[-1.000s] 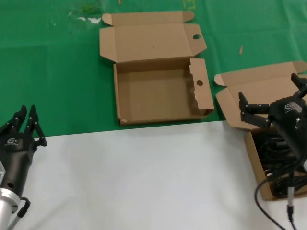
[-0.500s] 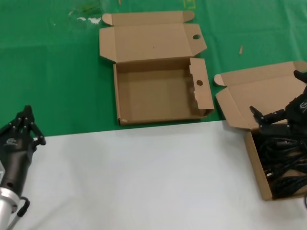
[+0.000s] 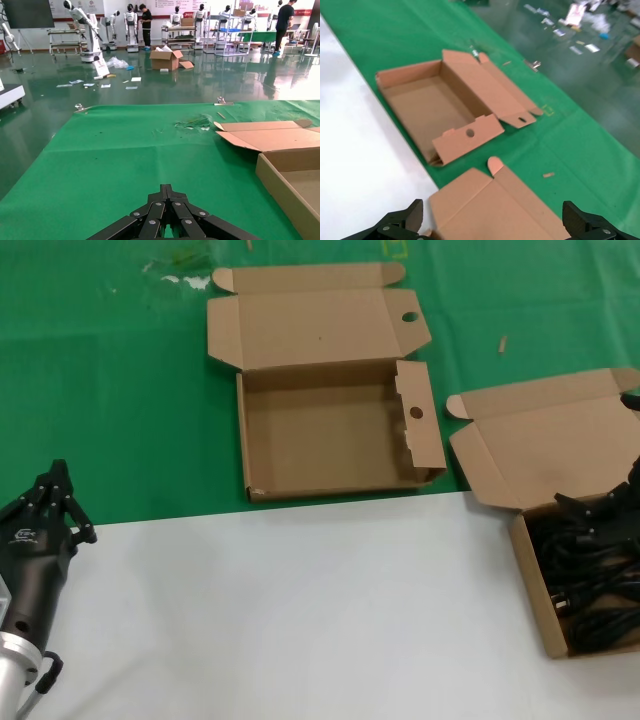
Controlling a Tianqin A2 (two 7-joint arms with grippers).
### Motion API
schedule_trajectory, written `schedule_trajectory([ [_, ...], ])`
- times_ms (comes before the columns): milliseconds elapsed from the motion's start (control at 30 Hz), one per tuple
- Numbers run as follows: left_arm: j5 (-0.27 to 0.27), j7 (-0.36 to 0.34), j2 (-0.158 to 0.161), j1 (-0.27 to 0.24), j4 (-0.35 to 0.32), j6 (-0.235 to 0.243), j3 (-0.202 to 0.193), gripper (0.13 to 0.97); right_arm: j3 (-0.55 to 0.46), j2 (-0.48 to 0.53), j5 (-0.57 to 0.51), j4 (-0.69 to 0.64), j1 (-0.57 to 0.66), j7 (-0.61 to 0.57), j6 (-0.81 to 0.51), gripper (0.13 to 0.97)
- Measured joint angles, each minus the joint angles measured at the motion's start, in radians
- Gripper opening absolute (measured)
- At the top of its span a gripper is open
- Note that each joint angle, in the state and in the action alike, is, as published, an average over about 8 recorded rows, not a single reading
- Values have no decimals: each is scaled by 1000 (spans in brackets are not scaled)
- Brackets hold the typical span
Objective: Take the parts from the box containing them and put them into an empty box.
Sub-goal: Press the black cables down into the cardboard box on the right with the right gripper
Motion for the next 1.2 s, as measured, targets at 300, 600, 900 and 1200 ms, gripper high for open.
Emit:
schedule_trajectory([
  [300,0,0,0,0,0,0,0,140,116,12,-165,-4,-37,119,-182,965],
  [600,0,0,0,0,0,0,0,140,219,17,-192,-7,-125,102,-261,965],
  [900,0,0,0,0,0,0,0,140,294,53,-172,5,-219,75,-294,965],
  [1200,0,0,0,0,0,0,0,140,331,104,-118,6,-306,-5,-321,965],
])
